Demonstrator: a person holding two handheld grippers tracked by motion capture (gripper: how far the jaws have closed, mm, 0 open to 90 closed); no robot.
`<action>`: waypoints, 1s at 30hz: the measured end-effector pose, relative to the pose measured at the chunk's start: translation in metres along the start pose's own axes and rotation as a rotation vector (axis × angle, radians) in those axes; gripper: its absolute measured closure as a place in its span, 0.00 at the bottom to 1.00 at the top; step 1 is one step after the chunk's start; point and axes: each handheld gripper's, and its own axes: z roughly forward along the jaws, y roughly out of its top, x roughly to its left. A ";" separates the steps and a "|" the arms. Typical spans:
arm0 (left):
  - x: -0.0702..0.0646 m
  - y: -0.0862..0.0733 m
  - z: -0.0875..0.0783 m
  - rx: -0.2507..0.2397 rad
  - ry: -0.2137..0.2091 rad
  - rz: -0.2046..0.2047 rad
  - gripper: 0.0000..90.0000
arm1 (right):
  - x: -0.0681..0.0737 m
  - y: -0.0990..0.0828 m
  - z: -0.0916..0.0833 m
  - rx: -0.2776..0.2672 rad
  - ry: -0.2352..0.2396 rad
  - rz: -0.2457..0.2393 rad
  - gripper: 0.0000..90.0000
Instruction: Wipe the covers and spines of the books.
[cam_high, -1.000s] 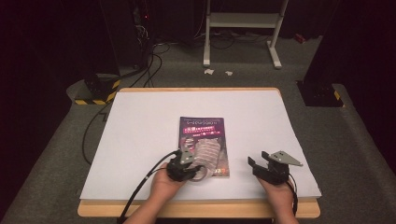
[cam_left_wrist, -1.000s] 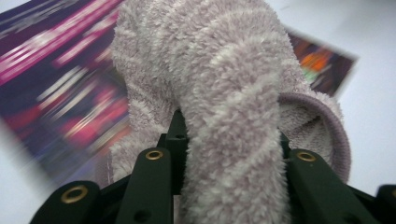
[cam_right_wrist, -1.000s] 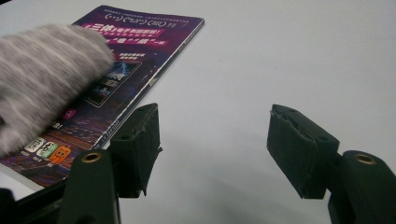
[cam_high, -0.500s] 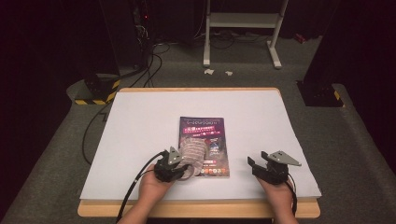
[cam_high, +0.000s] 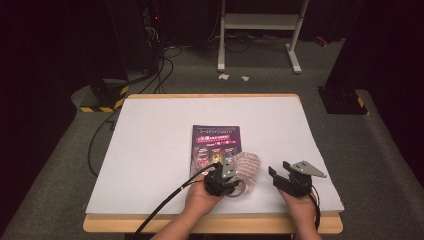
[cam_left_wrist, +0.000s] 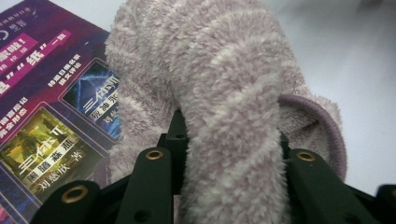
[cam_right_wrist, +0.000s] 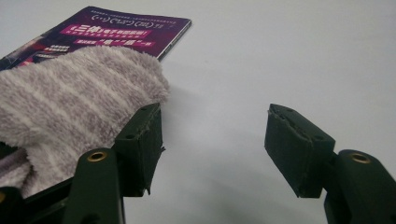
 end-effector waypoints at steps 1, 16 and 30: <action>0.001 -0.001 -0.001 0.000 0.000 0.005 0.73 | 0.000 0.000 0.000 0.000 -0.001 0.000 0.41; 0.079 -0.066 -0.064 0.016 0.155 -0.150 0.73 | 0.003 -0.001 0.002 0.012 -0.003 -0.012 0.42; 0.079 -0.033 -0.033 0.075 0.183 -0.102 0.73 | 0.001 -0.001 0.001 0.003 -0.003 -0.004 0.42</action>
